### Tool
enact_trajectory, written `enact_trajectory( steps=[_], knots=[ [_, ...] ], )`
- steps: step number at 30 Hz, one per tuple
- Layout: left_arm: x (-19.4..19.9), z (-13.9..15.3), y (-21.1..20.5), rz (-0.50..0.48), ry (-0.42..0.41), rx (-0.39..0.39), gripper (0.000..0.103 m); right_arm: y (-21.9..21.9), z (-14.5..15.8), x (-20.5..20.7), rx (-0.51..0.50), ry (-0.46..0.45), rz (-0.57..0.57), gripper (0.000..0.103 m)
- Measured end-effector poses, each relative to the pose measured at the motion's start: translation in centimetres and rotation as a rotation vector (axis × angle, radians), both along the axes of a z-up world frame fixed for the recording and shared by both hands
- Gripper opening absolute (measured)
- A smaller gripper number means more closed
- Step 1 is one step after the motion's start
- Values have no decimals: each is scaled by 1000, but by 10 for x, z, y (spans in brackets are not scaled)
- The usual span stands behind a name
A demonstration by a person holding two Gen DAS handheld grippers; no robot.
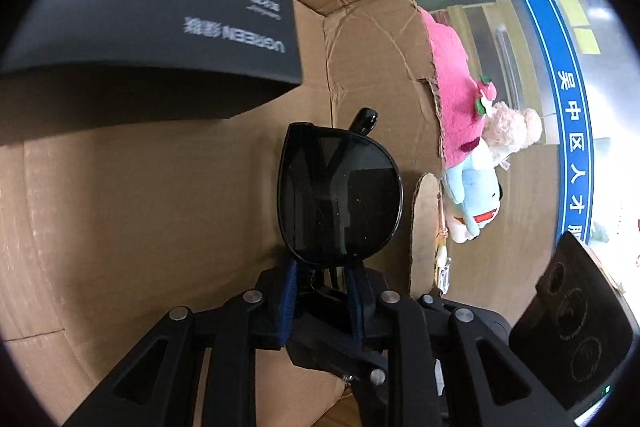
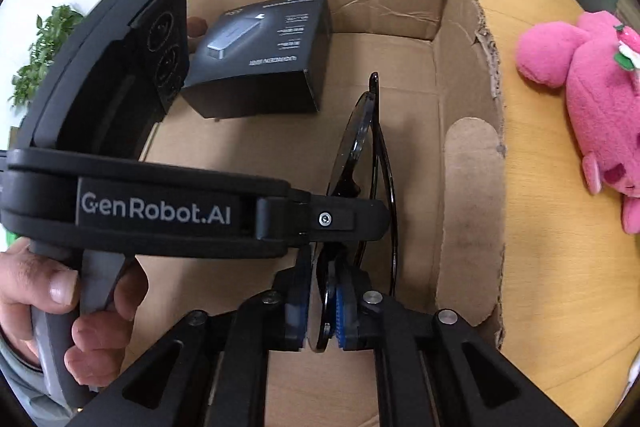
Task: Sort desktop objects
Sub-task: 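Lower the sunglasses into the box and open both grippers, then move both grippers to the white power bank on the table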
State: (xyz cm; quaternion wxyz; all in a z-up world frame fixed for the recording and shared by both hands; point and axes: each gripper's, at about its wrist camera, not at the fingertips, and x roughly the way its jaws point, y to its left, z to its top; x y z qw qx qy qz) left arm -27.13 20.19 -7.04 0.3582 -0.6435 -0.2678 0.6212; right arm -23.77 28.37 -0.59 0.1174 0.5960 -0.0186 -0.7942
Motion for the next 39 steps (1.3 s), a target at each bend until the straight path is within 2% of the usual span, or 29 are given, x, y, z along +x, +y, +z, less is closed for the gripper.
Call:
enact_trajectory(
  steps=[2,4,6,7,9,10,14,17,23,26,28,31,33,36,39],
  knots=[
    [0,0,0,6,-10,1,26,-3,4,3,23,9,5,22],
    [2,3,0,-1,1,0,35,-8,8,9,55,20,16,48],
    [7,12,1,-10,20,-20,51,-13,14,17,65,36,39,50],
    [8,15,2,-14,26,-29,55,-14,17,21,72,42,45,54],
    [13,22,-2,-16,50,-43,57,-17,25,30,97,68,55,62],
    [15,27,-6,-17,60,-40,57,-18,28,33,118,80,54,73],
    [24,44,-24,-13,131,-71,57,-15,47,46,126,128,54,77],
    [38,72,-44,15,251,-124,57,-13,65,60,116,178,48,80],
    [109,154,-94,72,627,-260,57,-12,94,96,55,308,14,94],
    [161,183,-123,119,773,-307,71,-14,94,113,30,376,-1,100],
    [185,191,-135,155,815,-343,75,-23,95,132,17,418,14,101],
    [224,188,-161,196,827,-375,75,-41,90,155,-9,467,55,103],
    [246,176,-173,232,809,-405,75,-52,85,171,-39,473,95,103],
    [268,148,-193,236,737,-422,75,-76,70,202,-74,454,175,103],
    [283,121,-207,243,654,-403,75,-99,42,227,-118,391,249,103]
  ],
)
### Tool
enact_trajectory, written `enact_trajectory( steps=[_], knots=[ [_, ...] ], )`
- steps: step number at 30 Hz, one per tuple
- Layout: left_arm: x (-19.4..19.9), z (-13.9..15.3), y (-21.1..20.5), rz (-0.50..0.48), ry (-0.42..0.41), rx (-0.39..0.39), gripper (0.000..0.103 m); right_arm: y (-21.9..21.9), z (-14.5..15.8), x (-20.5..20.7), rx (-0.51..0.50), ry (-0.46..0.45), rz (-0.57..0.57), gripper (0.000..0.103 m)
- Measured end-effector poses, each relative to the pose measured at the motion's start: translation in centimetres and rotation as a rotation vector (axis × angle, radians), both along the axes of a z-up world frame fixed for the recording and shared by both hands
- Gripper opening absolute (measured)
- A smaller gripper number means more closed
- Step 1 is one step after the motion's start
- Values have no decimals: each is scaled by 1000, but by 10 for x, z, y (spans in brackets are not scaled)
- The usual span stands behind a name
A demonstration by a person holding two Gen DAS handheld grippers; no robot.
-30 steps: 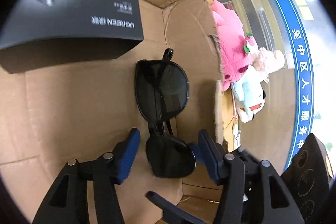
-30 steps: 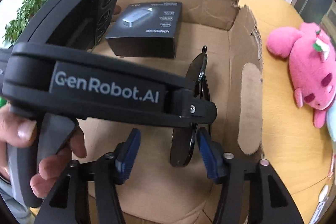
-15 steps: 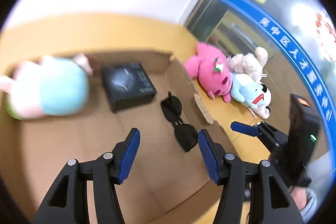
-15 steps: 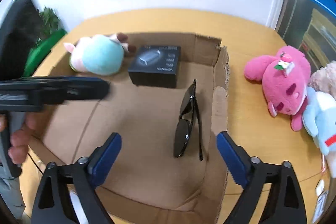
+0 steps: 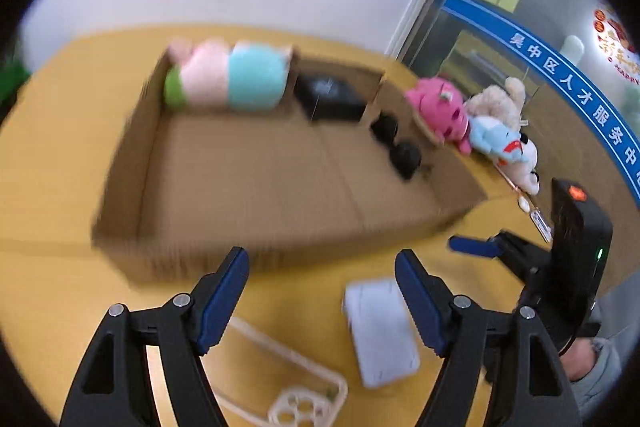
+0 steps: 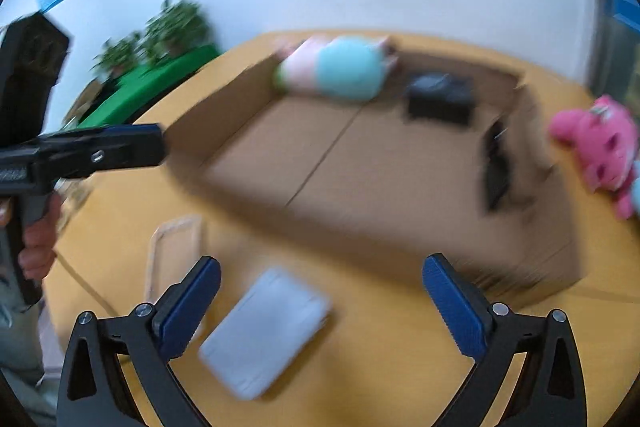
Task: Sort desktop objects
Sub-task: 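Move both grippers to the white power bank on the table, then close both grippers on the sides of the white power bank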
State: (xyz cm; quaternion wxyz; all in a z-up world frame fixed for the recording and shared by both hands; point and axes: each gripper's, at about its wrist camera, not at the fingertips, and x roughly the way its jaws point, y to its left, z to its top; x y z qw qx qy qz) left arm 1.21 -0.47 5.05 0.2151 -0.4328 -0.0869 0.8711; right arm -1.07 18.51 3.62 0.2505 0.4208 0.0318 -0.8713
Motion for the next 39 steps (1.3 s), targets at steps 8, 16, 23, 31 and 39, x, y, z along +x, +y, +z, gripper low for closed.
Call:
enact_trajectory(
  steps=[8,16,23,31,39],
  knots=[
    [22,-40,-5,-12,-99,29,75,-37,-63,33,64,-123,87,103],
    [10,-64,20,-65,-173,59,75,-33,-71,32,96,-97,66,102],
    [2,-79,52,-121,-227,94,75,10,-69,34,50,-117,-38,99],
    [-5,-93,69,-138,-267,114,73,-7,-69,27,50,-92,1,98],
    [-2,-97,67,-128,-267,114,42,-30,-63,34,78,-90,83,84]
  ],
)
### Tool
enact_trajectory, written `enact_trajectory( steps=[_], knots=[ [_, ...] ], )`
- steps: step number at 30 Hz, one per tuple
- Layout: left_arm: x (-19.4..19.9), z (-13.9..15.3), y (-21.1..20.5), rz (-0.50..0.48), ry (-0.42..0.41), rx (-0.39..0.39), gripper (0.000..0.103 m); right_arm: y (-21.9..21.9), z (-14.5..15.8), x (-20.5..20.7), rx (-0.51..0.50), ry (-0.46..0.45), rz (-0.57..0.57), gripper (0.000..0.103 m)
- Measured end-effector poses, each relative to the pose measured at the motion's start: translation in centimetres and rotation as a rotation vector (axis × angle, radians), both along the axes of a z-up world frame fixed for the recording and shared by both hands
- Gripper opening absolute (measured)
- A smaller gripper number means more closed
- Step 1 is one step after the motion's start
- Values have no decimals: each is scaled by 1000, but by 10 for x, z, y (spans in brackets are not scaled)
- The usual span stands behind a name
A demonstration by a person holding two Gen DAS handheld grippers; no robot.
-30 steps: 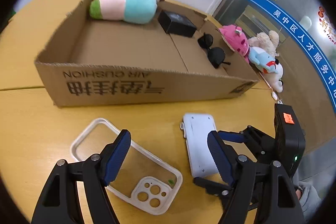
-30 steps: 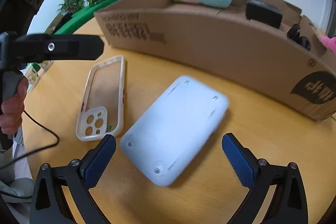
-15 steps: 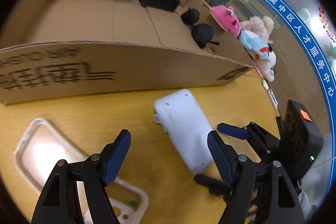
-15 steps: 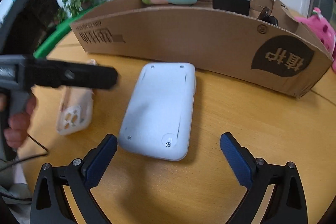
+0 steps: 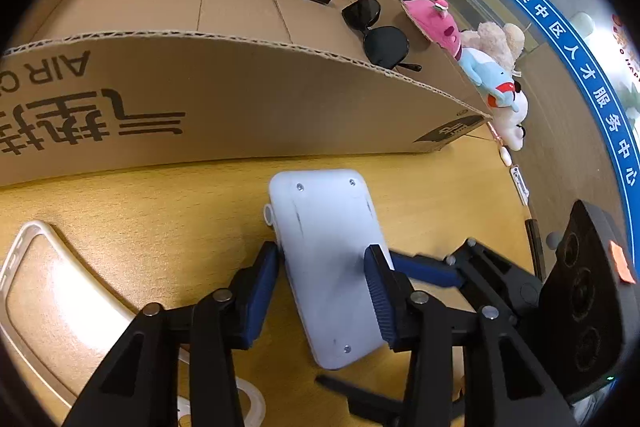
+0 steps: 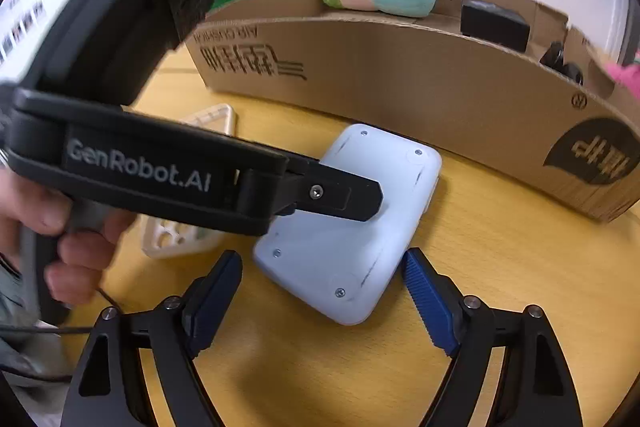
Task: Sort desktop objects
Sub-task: 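Close both grippers on the sides of the white power bank, then lift the power bank with both grippers and carry it over the box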
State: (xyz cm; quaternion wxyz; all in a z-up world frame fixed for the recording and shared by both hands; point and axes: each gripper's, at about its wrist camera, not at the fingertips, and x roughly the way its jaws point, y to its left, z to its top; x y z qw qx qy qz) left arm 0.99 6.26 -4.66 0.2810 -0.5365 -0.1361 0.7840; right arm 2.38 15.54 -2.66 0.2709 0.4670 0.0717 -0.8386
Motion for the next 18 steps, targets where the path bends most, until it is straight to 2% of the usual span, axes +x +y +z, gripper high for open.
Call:
enact_trajectory(
  steps=[1,3,6,10,12,18],
  knots=[
    [0,-1,-1,7,-4,8,42,-1,-2,-2,25,6,-9,87],
    [1,-1,1,8,-4,11,41,2,-3,-5,13,12,-19,88],
    [5,-1,3,-3,-6,23,37,-2,-2,-3,20,23,-13,80],
    [12,5,3,0,25,4,33,-1,-1,0,9,19,-26,79],
    [17,12,3,-2,48,-7,28,1,1,4,3,19,-25,79],
    [29,46,1,8,141,-13,27,1,25,11,-24,62,-29,79]
  ],
)
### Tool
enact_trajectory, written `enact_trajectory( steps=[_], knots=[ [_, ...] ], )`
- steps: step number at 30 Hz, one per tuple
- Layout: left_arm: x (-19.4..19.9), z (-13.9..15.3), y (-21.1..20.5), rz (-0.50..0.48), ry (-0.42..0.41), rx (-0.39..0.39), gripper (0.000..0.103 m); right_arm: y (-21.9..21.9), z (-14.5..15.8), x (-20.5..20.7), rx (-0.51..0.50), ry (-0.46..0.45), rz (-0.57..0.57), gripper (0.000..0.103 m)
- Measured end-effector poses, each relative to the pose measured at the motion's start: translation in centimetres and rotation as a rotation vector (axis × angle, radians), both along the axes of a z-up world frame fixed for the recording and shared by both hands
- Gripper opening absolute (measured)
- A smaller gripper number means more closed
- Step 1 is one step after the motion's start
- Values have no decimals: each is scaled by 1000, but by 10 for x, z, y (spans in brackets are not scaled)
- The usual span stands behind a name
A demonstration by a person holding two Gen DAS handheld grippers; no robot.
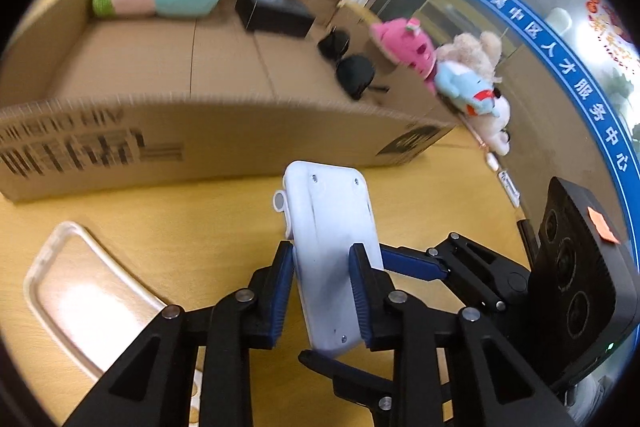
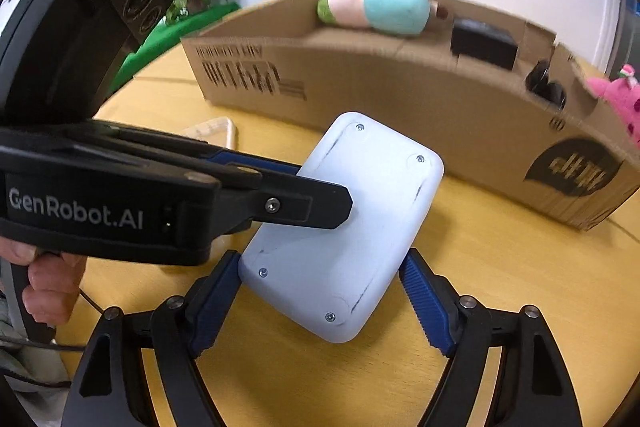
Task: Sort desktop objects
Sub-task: 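Lift the power bank with both grippers and carry it over the box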
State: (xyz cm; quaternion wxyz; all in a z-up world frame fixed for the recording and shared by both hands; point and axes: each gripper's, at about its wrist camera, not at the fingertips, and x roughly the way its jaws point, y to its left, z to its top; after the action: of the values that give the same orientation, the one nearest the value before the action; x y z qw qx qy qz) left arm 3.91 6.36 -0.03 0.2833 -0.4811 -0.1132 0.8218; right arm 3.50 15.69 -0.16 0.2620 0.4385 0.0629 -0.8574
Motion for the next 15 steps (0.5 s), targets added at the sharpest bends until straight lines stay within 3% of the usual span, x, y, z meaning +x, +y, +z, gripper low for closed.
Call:
enact_trajectory(
  steps=[6,15],
  knots=[
    [3,40,-5,7,91,33,27,-3,42,9,-12,83,5,79],
    [-8,91,-12,13,235,16,27,-12,91,-10,5,217,20,79]
  ],
)
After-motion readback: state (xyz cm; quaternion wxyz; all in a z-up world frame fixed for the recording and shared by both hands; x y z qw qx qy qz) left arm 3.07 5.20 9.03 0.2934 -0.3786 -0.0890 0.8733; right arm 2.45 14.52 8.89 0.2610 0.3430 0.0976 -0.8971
